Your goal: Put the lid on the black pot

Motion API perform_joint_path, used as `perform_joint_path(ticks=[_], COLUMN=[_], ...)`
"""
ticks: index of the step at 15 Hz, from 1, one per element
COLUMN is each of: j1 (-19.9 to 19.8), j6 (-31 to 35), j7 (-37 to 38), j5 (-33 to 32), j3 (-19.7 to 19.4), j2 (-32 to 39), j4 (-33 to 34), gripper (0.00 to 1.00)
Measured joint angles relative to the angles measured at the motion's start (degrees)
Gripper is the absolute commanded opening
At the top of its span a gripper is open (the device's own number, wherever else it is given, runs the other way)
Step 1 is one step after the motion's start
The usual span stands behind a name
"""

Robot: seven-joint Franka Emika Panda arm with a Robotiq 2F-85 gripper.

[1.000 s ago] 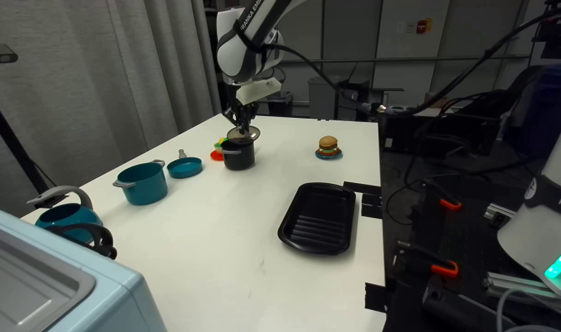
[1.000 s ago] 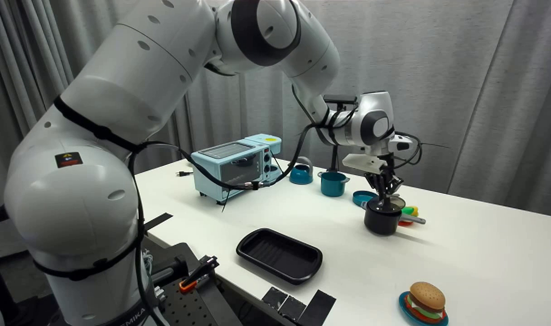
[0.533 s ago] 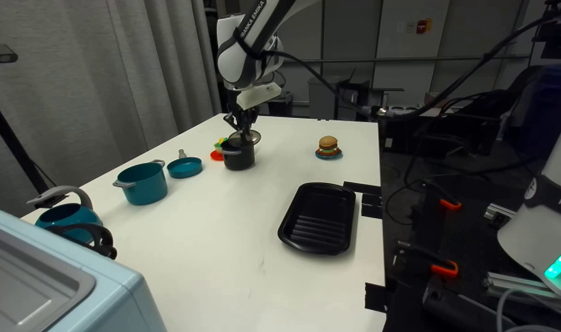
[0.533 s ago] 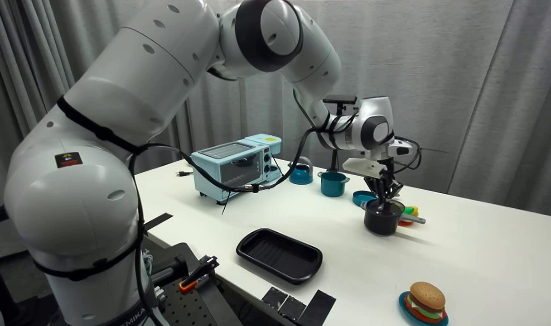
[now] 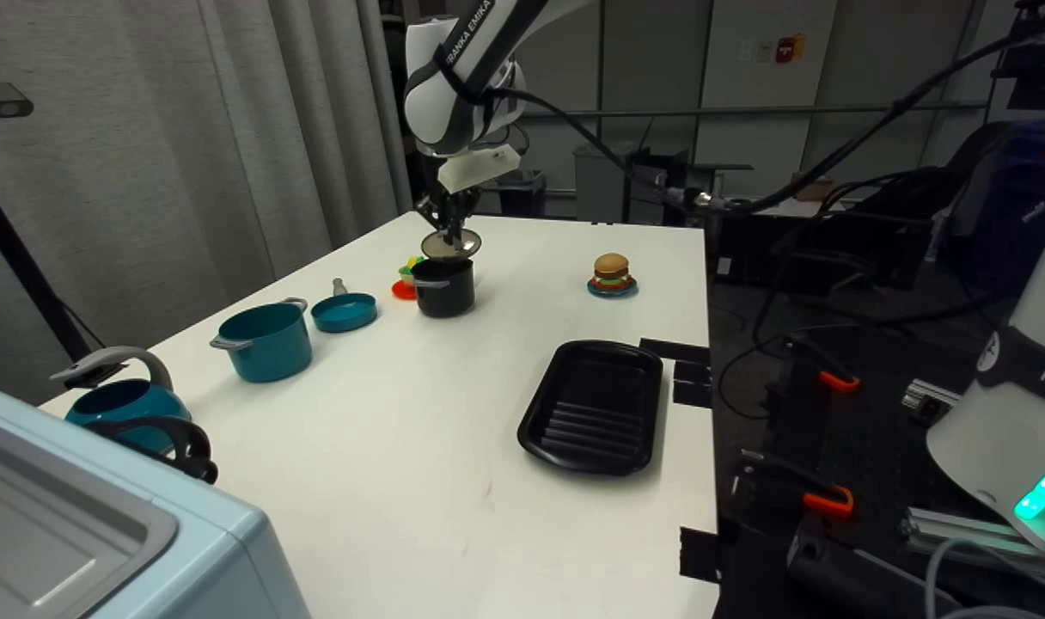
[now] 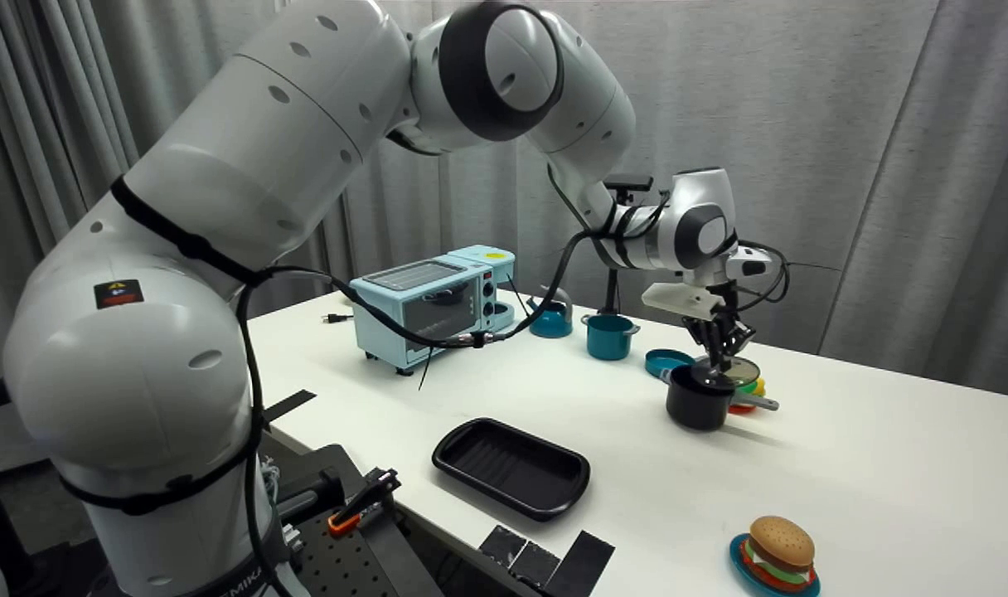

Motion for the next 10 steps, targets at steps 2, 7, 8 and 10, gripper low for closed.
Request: perform_joint_path(ticks=[2,7,8,10], j1=[0.0,0.5,0.6,0.7], j6=[0.0,0.0,-0.1,-0.1], j7=[0.0,0.1,0.1,0.2], j5=[0.0,0.1,0.1,0.1], j3=[0.4,2.4,2.4,2.5], j2=[1.4,5.6,5.9,6.1], j4=[1.5,4.8,5.1,5.4], gripper=[0.04,0.4,0.41,0.55])
